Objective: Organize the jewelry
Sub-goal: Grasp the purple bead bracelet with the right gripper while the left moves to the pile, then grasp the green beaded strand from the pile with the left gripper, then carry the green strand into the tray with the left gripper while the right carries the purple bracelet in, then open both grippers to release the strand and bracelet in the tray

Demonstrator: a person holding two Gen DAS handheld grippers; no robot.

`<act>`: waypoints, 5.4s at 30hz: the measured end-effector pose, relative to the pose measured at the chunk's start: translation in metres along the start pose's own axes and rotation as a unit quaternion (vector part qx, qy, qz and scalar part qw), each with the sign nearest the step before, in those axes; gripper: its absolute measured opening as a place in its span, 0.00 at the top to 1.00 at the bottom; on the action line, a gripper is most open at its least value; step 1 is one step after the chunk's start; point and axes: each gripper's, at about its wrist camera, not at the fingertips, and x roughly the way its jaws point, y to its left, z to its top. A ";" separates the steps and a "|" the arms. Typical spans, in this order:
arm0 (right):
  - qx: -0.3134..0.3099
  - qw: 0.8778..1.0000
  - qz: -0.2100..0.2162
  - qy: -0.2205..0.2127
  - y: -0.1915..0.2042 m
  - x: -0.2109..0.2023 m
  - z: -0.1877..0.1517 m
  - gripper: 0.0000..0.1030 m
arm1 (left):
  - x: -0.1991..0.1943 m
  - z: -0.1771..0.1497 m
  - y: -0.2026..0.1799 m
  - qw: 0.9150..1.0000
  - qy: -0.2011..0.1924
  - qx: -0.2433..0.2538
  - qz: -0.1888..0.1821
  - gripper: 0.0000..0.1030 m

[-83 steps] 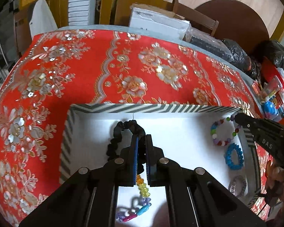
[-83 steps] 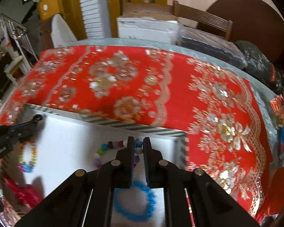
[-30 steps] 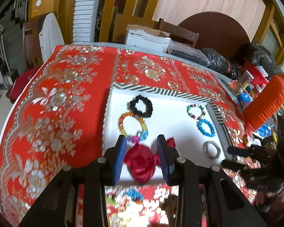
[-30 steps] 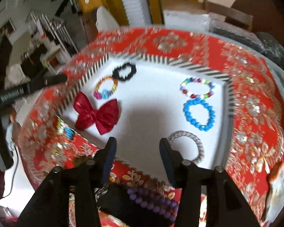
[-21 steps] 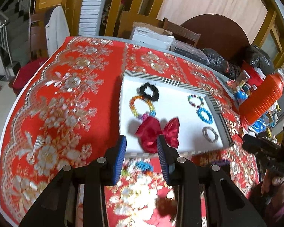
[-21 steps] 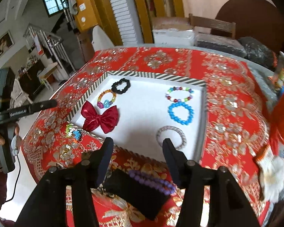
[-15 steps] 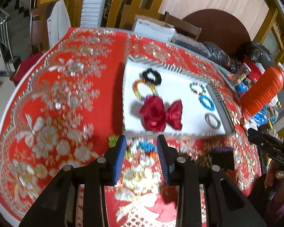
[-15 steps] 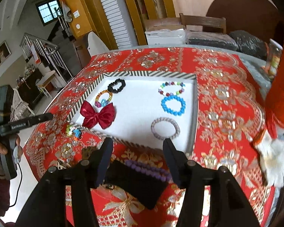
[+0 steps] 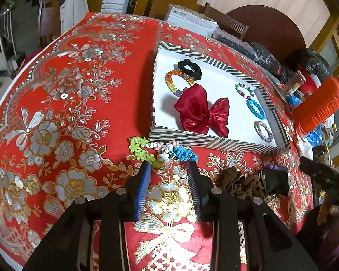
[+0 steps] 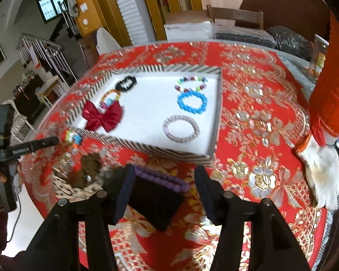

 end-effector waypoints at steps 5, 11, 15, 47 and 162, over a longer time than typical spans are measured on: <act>-0.055 0.998 -0.023 0.022 0.013 0.018 -0.003 0.44 | 0.007 0.000 0.000 1.000 0.010 0.006 0.000 0.75; -0.102 0.993 -0.012 0.062 0.025 0.042 0.000 0.59 | 0.009 0.002 0.001 1.000 0.012 0.001 -0.005 0.75; -0.119 0.989 -0.003 0.083 0.027 0.059 0.000 0.73 | 0.010 0.005 0.001 1.000 0.012 0.004 -0.005 0.75; -0.074 0.995 -0.047 0.055 -0.005 0.065 0.002 0.91 | 0.040 0.022 0.011 0.998 0.019 0.035 0.043 0.72; -0.009 0.999 -0.033 0.003 0.011 0.052 0.116 0.52 | 0.050 0.109 -0.115 0.989 -0.076 0.117 0.055 0.74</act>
